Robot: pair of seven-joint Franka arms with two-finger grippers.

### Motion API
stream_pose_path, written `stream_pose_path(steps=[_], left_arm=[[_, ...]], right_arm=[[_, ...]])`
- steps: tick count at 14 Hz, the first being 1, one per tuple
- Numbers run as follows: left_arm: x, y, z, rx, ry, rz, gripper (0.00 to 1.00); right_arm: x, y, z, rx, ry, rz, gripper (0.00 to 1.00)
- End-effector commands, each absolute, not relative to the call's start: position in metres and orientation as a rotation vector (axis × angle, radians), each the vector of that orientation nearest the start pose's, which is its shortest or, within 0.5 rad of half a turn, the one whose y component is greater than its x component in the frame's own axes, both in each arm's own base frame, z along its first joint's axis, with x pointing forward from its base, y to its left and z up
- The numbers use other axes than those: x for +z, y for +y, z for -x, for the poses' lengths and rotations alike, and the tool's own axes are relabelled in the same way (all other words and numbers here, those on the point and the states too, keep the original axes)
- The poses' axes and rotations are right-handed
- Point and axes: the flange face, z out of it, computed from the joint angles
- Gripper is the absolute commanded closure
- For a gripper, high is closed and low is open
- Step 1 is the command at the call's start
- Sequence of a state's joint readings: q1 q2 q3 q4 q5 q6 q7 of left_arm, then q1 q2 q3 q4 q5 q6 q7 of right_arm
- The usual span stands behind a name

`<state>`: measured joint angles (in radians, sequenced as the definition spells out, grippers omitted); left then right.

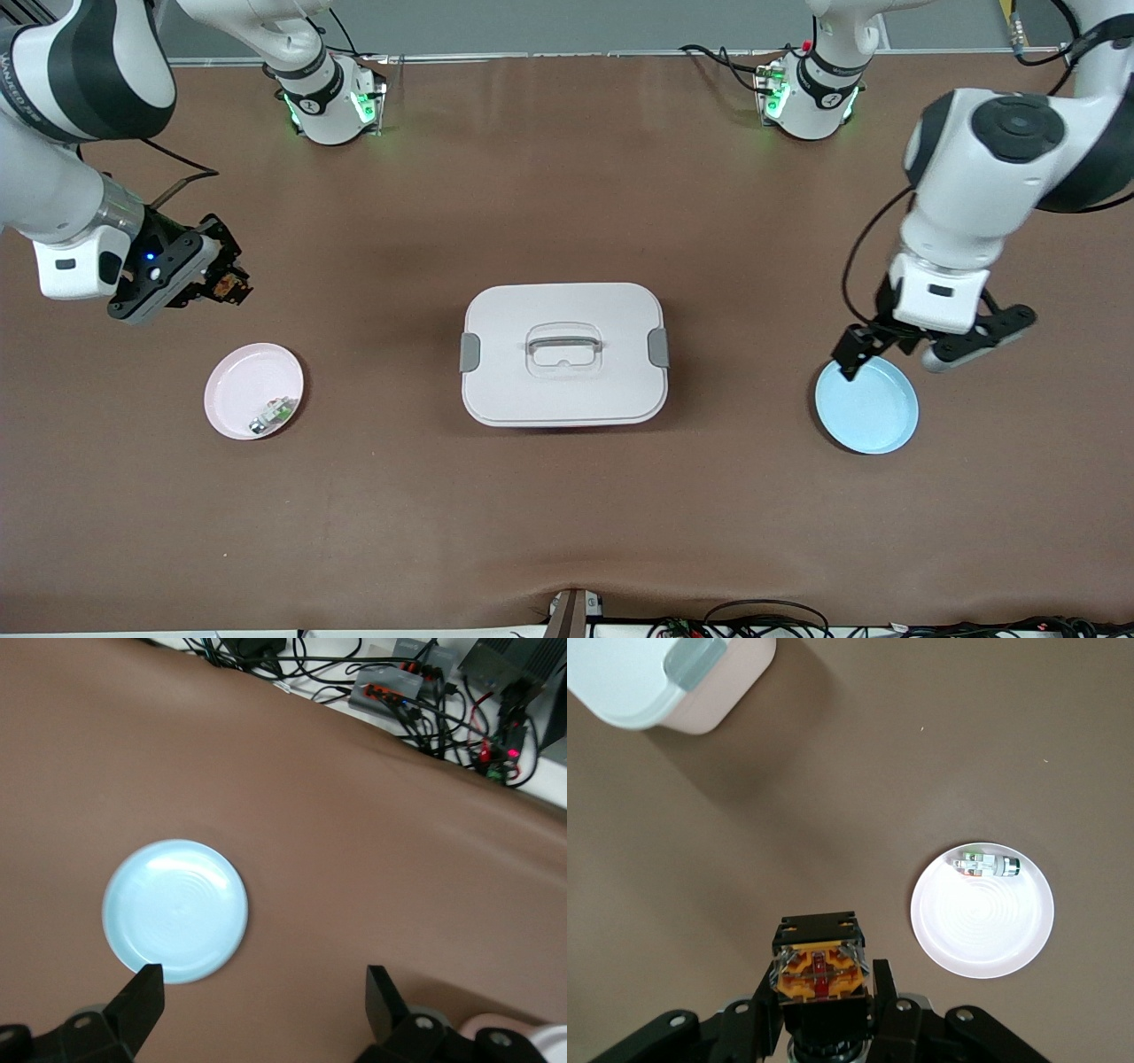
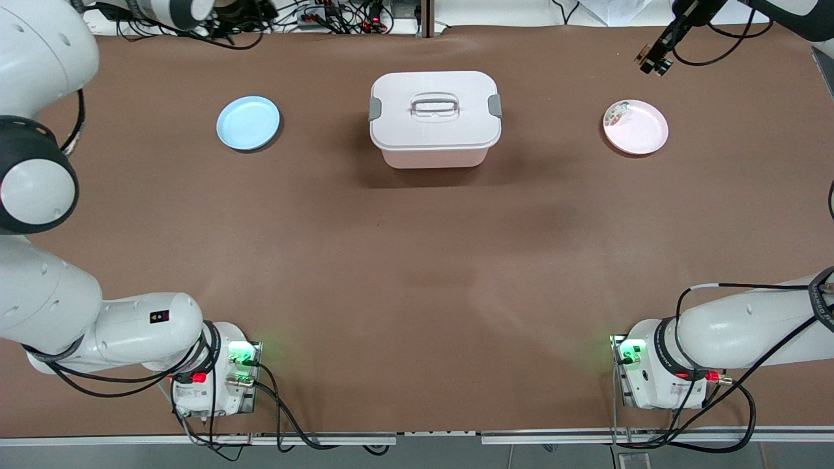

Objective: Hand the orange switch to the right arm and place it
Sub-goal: 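Carry the switch with the right gripper toward the pink plate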

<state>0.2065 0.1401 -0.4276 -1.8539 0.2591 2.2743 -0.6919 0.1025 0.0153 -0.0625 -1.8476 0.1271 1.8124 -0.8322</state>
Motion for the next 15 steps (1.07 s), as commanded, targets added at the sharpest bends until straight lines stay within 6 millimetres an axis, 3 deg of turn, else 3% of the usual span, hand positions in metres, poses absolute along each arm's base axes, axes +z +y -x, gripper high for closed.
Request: stream_pose_path(steps=[1, 4, 8, 11, 13, 15], left_arm=[[0.476, -0.07, -0.618, -0.483, -0.365, 3.011, 0.0], [0.471, -0.022, -0.624, -0.434, -0.164, 3.018, 0.0], [0.483, 0.004, -0.623, -0.333, -0.064, 3.114, 0.0], [0.51, 0.004, -0.619, -0.289, -0.044, 3.113, 0.0], [0.527, -0.01, -0.609, -0.266, -0.074, 3.105, 0.0], [0.545, -0.03, -0.616, -0.306, -0.047, 3.12, 0.0]], right_arm=[[0.489, 0.004, -0.572, 0.059, -1.329, 2.725, 1.0], [0.474, -0.007, -0.58, 0.092, -1.449, 2.716, 1.0], [0.441, -0.033, -0.601, 0.089, -1.439, 2.726, 1.0], [0.414, -0.039, -0.616, 0.052, -1.553, 2.687, 1.0], [0.396, -0.047, -0.626, 0.009, -1.717, 2.61, 1.0], [0.372, -0.061, -0.634, -0.015, -1.793, 2.573, 1.0]])
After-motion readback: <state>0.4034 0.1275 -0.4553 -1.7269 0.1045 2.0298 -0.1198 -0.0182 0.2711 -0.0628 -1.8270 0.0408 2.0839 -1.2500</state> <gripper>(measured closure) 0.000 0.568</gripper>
